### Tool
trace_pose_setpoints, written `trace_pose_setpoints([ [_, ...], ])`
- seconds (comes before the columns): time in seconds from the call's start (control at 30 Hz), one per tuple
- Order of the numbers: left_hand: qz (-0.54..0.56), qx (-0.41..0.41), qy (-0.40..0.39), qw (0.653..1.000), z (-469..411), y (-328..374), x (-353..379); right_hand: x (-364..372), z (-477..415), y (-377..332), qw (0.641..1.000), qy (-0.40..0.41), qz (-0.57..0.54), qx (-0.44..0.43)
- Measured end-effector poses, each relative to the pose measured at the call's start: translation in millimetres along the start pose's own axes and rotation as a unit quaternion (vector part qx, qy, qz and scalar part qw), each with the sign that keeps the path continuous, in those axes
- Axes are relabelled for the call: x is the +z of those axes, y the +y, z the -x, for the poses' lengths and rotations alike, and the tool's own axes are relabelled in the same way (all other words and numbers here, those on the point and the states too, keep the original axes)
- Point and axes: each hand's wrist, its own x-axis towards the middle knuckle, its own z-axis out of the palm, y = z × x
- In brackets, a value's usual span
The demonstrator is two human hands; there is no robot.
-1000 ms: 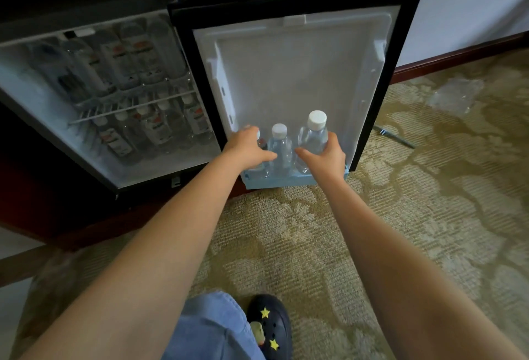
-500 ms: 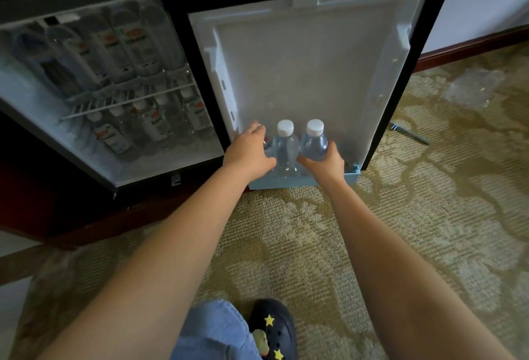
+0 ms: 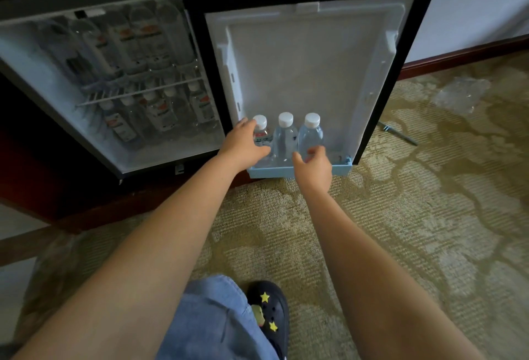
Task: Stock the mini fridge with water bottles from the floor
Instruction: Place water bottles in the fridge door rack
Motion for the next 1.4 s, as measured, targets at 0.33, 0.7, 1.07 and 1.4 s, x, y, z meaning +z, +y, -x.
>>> trace_pose_setpoints([
  [0.33,0.052,-0.126,-0.05,0.989,86.5,-54.8,-81.5,4.7,86.5,-94.1,0.929,-0.334,0.145,-0.061],
  [0.7,0.077,-0.265,0.026,0.961,200.6,-175.3,-168.5,85.2,238.6,-191.8,0.854,-0.401,0.192,-0.27],
  [1.07,0.095,-0.397,0.111,0.906,372.7,-325.2,-191.0,193.0,415.1,-209.4,0.711,-0.505,0.29,-0.394],
  [1.4,0.148,-0.542,0.156,0.812,549.7,-425.7,-150.9,246.4,557.6,-158.5,0.596,-0.579,0.341,-0.441],
])
